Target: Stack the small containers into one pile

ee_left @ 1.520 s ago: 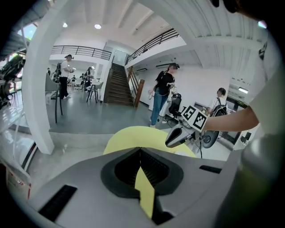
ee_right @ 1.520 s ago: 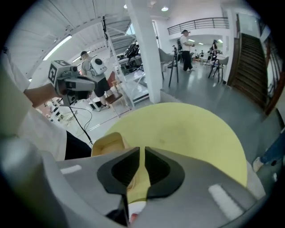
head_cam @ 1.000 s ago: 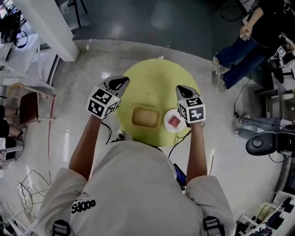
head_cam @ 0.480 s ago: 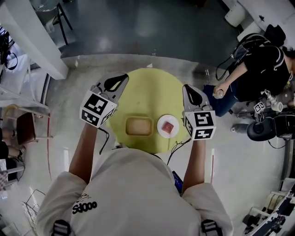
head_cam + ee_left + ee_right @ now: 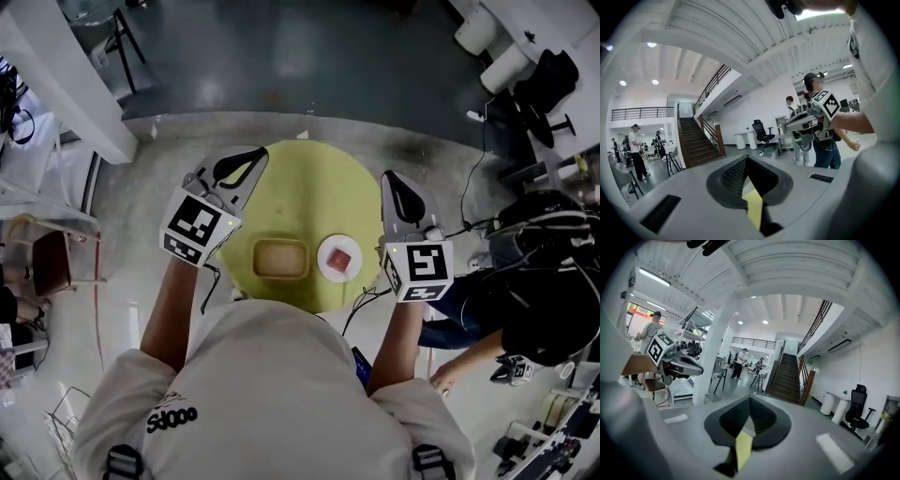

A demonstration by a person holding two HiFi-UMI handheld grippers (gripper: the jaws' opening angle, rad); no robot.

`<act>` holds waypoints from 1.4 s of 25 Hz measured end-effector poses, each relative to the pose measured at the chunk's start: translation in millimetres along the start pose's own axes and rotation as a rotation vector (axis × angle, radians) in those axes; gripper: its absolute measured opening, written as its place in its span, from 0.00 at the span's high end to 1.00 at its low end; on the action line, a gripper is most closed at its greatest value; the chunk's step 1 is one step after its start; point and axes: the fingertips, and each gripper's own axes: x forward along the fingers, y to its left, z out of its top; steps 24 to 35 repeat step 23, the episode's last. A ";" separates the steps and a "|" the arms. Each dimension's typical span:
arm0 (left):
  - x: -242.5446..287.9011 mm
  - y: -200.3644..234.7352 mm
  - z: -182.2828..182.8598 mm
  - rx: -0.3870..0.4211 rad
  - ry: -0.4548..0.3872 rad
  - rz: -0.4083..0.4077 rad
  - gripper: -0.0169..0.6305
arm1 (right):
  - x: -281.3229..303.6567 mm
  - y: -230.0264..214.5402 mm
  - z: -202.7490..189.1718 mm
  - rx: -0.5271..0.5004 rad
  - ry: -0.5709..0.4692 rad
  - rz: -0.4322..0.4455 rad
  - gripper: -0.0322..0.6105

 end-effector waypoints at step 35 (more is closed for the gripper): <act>4.4 -8.6 -23.7 -0.016 0.050 -0.033 0.96 | 7.5 16.0 -16.2 0.003 0.032 0.047 0.93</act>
